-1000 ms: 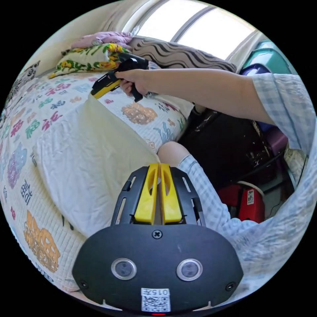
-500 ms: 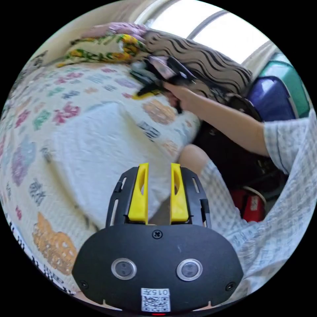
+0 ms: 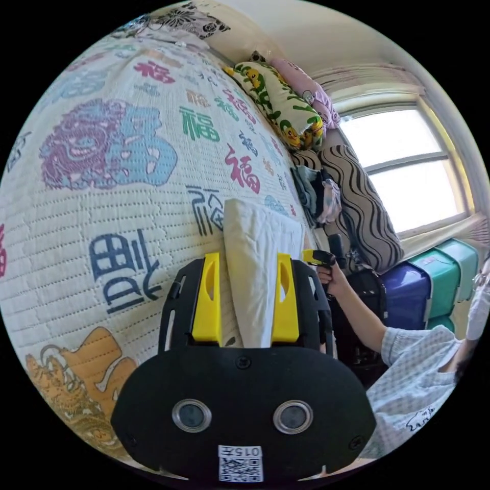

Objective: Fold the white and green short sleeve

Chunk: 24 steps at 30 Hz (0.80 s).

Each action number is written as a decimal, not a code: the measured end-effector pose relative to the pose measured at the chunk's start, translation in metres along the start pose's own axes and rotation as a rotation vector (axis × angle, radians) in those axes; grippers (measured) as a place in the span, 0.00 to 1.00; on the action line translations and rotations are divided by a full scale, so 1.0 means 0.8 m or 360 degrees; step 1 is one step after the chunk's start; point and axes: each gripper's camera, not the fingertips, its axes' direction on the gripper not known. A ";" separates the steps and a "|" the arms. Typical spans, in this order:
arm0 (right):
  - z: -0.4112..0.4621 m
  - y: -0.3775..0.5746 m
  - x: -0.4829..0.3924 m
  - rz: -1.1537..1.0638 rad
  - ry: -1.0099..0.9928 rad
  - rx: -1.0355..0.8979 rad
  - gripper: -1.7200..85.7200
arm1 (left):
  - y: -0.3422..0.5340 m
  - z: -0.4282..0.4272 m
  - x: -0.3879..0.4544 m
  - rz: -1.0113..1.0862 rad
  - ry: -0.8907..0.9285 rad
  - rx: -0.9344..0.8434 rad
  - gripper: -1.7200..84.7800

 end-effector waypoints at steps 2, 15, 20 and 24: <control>-0.001 -0.002 0.009 0.0034 -0.0115 0.0011 0.12 | -0.011 -0.006 -0.017 -0.0061 0.0192 0.0055 0.19; 0.003 0.035 -0.070 -0.0247 -0.0324 -0.0021 0.03 | -0.048 -0.072 0.023 0.0167 0.0401 0.0015 0.07; -0.004 0.105 -0.200 -0.0637 -0.0320 -0.0025 0.02 | 0.015 -0.188 0.113 0.0480 0.0409 0.0251 0.07; 0.018 0.160 -0.300 -0.0928 -0.0355 -0.0027 0.02 | 0.084 -0.287 0.163 0.0650 0.0388 0.0485 0.06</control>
